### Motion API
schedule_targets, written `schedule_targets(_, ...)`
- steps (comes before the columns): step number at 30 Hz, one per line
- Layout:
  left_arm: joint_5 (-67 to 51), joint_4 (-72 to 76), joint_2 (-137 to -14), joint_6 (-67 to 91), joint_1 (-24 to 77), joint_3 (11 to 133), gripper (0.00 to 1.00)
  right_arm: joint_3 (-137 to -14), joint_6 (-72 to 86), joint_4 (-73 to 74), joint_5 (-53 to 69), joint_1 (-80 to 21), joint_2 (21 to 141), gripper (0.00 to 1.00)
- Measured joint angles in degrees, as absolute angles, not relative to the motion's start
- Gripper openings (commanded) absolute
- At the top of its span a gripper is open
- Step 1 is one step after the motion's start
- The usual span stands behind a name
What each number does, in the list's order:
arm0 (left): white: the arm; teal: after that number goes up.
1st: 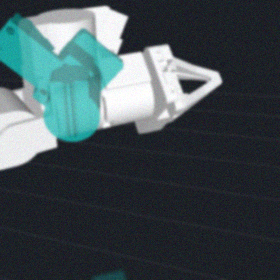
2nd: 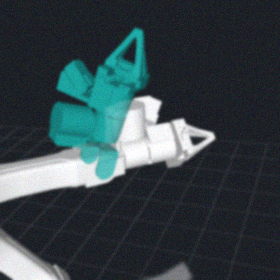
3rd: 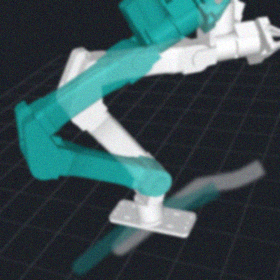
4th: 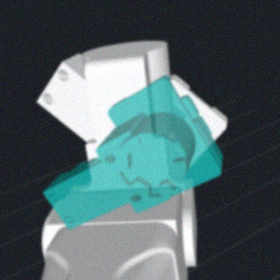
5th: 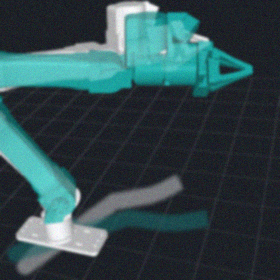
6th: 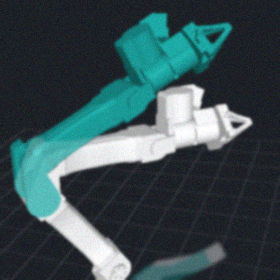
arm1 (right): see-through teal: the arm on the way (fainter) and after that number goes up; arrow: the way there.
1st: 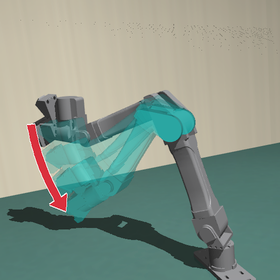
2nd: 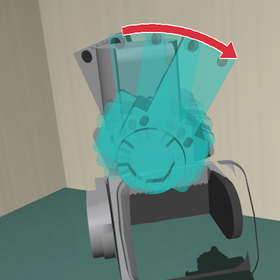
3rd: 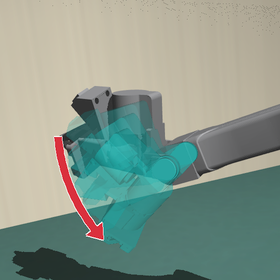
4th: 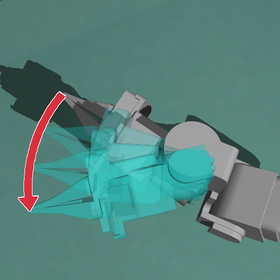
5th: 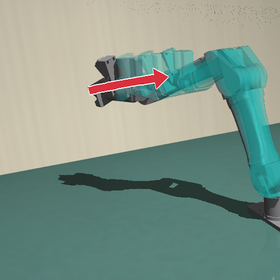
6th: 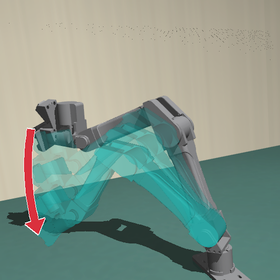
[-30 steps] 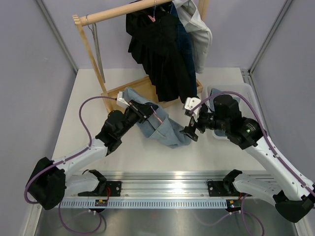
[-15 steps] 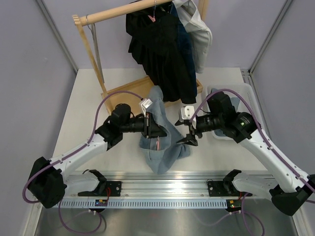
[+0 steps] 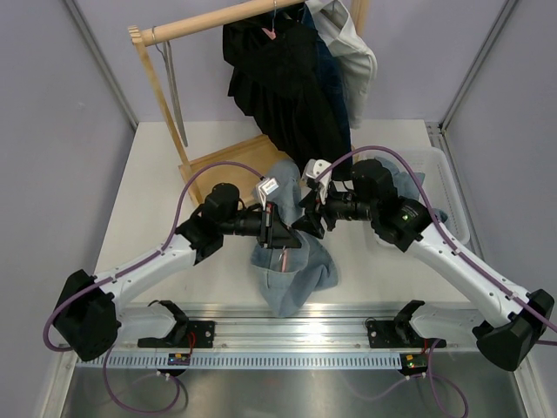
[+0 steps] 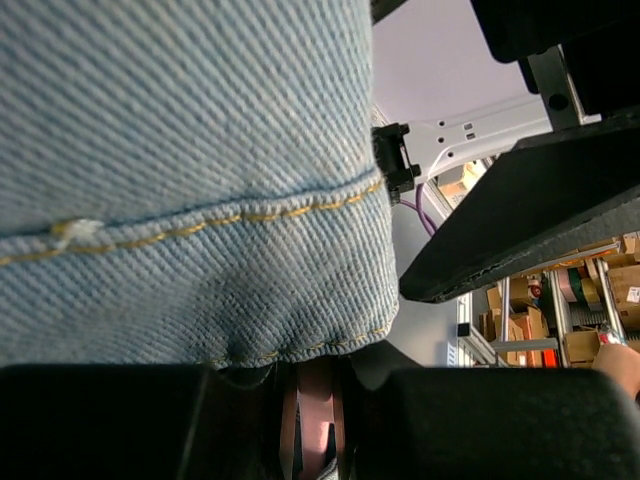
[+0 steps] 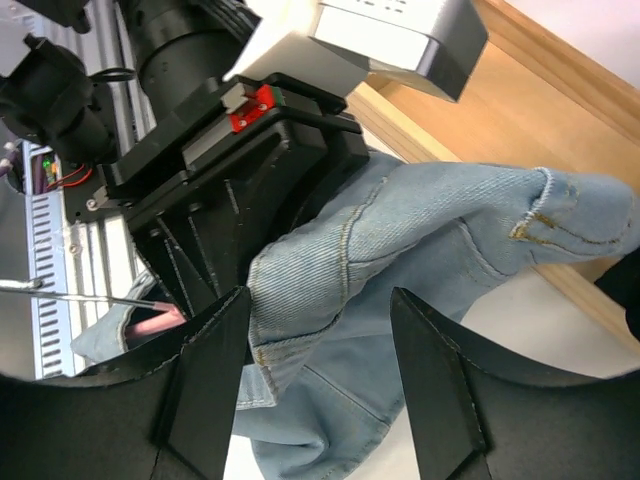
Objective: Remove the skirt from the hanger
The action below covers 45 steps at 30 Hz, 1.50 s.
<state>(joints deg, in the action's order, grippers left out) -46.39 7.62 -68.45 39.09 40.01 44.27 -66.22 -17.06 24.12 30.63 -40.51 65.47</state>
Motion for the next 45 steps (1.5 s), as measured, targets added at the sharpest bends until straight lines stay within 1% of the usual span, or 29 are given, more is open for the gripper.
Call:
schedule_targets(15,-45.95,8.69,-68.86,41.06,40.01,44.64,0.00,-63.48,-14.06,21.71,27.83,-41.23,65.49,0.67)
schedule_targets(18,-45.91,8.69,-68.88,41.23,40.05,44.64,0.00,-62.94,-14.06,21.67,27.44,-41.23,65.49,0.65)
schedule_targets(20,-45.87,8.69,-68.88,41.43,40.05,44.64,0.00,-62.85,-14.09,21.67,27.44,-41.23,65.49,0.57)
schedule_targets(21,-45.82,8.78,-68.88,41.58,40.05,44.64,0.00,-62.78,-14.04,21.69,27.46,-41.25,65.49,0.47)
schedule_targets(23,-45.76,8.95,-68.88,41.85,40.05,44.64,0.00,-62.67,-14.09,21.78,27.46,-41.39,65.49,0.36)
schedule_targets(24,-45.74,8.99,-68.88,41.91,40.05,44.64,0.00,-62.67,-13.91,21.87,27.40,-41.39,65.49,0.26)
schedule_targets(26,-45.74,9.13,-68.86,42.04,40.05,44.64,0.00,-62.67,-14.00,21.87,27.03,-41.39,65.49,0.17)
schedule_targets(27,-45.76,9.10,-68.88,42.06,40.05,44.64,0.00,-62.67,-13.91,21.89,26.55,-41.39,65.49,0.09)
schedule_targets(29,-45.76,9.08,-68.88,42.06,40.05,44.64,0.00,-62.94,-13.98,22.04,25.80,-41.47,65.54,0.02)
schedule_targets(30,-45.76,9.10,-68.88,42.06,40.05,44.64,0.00,-63.33,-14.00,22.26,25.26,-41.54,65.63,0.00)
schedule_targets(39,-45.19,9.10,-68.86,41.60,41.87,44.64,0.00,-69.67,-13.76,23.53,17.41,-41.60,67.66,0.00)
schedule_targets(45,-44.47,9.61,-68.86,41.36,42.22,44.40,0.00,-72.31,-12.99,25.08,14.50,-41.56,69.34,0.00)
